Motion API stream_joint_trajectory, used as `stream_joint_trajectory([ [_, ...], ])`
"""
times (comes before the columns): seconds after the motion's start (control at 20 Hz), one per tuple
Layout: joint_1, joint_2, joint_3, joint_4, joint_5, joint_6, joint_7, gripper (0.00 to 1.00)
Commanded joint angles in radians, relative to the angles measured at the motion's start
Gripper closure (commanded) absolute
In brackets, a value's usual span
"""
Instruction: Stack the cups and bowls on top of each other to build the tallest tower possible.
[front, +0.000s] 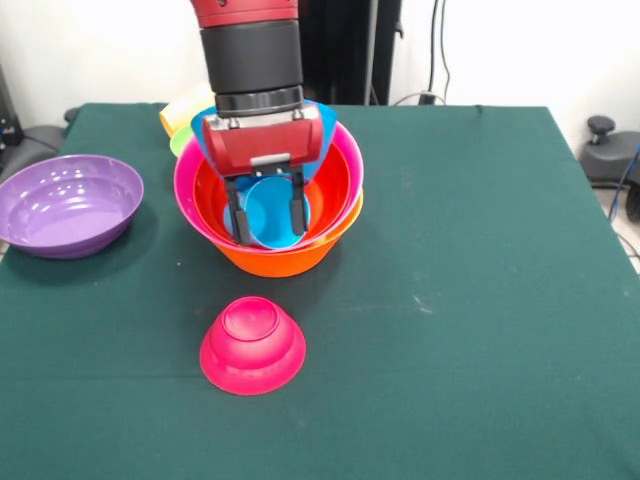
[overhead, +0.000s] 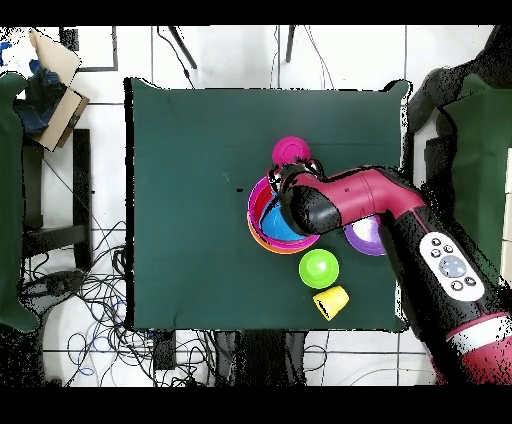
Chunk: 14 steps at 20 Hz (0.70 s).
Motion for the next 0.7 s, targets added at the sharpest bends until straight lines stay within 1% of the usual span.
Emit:
stream_joint_trajectory([
  [0.05,-0.04,-0.073,0.016,0.044,0.068,0.177,-0.221,0.0],
  [0.1,-0.05,-0.088,0.034,0.052,0.093,0.194,-0.234,0.0],
  [0.15,-0.071,-0.097,0.071,0.057,0.122,0.188,-0.243,0.0],
  [0.2,-0.094,-0.095,0.109,0.066,0.133,0.146,-0.235,0.0],
  [0.25,-0.147,-0.079,0.197,0.083,0.124,0.004,-0.202,0.0],
  [0.3,-0.166,-0.07,0.235,0.083,0.103,-0.065,-0.192,0.0],
  [0.35,-0.186,-0.056,0.278,0.081,0.062,-0.163,-0.173,0.0],
  [0.45,-0.184,-0.05,0.29,0.062,0.029,-0.204,-0.154,0.0],
  [0.6,-0.155,-0.048,0.275,0.018,0.009,-0.196,-0.139,0.0],
  [0.7,-0.135,-0.05,0.266,-0.008,-0.027,-0.264,-0.104,0.0],
])
